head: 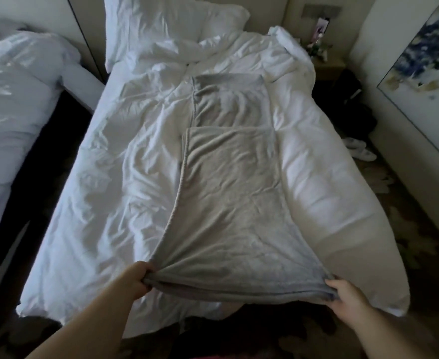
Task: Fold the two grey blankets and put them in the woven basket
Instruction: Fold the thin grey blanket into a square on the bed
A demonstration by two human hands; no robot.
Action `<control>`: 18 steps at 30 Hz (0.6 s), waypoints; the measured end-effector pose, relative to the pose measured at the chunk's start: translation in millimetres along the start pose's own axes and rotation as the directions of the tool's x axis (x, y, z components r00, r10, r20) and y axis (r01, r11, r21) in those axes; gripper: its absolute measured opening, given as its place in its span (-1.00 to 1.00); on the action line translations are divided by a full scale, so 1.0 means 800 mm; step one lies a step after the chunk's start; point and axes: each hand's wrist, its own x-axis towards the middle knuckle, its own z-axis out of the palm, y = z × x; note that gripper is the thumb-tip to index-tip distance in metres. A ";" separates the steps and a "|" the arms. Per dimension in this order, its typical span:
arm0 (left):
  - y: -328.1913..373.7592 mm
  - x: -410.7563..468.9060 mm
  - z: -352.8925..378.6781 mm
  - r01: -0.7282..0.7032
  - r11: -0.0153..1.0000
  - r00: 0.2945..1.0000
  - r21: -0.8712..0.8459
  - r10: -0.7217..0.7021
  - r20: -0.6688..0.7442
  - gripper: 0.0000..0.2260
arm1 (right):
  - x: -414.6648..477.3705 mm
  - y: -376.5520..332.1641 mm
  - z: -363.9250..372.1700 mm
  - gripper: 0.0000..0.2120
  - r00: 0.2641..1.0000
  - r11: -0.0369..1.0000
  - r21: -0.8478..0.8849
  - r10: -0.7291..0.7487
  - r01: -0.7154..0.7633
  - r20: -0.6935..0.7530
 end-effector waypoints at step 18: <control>-0.246 -0.156 -0.085 -0.364 0.915 0.900 -0.173 0.298 -0.317 -0.72 | -0.115 0.098 -0.195 -0.88 0.996 0.990 0.116 -0.085 0.084 0.005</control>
